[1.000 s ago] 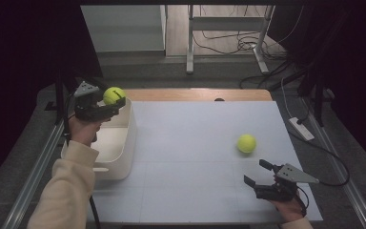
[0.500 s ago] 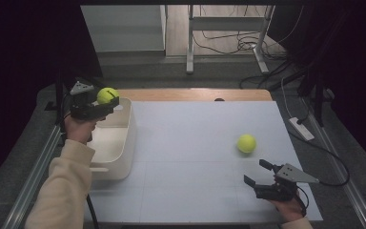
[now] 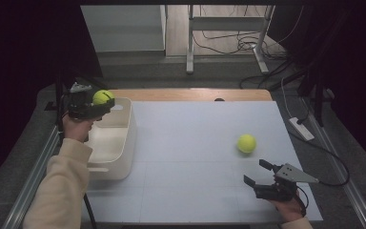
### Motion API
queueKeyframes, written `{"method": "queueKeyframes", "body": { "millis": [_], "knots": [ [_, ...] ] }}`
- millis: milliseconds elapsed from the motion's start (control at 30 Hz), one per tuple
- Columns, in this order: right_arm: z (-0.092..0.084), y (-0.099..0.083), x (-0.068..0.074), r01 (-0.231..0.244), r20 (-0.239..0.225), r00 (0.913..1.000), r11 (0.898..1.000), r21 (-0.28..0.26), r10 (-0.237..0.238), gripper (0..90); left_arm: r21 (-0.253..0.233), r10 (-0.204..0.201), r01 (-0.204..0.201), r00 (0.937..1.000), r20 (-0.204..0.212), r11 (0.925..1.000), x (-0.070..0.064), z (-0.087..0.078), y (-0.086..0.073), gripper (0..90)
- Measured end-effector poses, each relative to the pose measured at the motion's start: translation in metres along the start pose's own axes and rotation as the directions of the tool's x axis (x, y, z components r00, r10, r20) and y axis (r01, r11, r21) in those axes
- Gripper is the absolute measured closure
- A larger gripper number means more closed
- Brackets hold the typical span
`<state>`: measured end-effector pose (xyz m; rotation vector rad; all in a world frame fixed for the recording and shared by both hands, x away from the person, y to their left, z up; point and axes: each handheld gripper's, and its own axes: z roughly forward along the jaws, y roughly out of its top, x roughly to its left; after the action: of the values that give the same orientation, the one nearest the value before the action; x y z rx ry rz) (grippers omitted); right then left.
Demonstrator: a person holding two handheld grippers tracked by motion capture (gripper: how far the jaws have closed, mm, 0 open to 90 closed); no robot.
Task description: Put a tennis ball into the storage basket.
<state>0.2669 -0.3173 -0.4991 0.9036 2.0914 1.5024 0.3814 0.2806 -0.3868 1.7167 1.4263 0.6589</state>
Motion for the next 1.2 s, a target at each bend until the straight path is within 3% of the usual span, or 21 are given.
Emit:
{"method": "queueKeyframes", "body": {
  "millis": [300,1200],
  "knots": [
    [0.001,0.0,0.0,0.0,0.0,1.0,1.0,0.001,0.0,11.8,0.077,0.0,0.003,0.9995,-0.033,0.997,0.004,0.014,-0.002,27.2],
    [0.0,-0.001,-0.001,0.003,-0.001,1.0,1.0,0.002,-0.003,11.8,0.152,0.01,-0.003,0.9992,-0.04,0.9883,0.003,0.023,-0.007,27.1]
  ]
}}
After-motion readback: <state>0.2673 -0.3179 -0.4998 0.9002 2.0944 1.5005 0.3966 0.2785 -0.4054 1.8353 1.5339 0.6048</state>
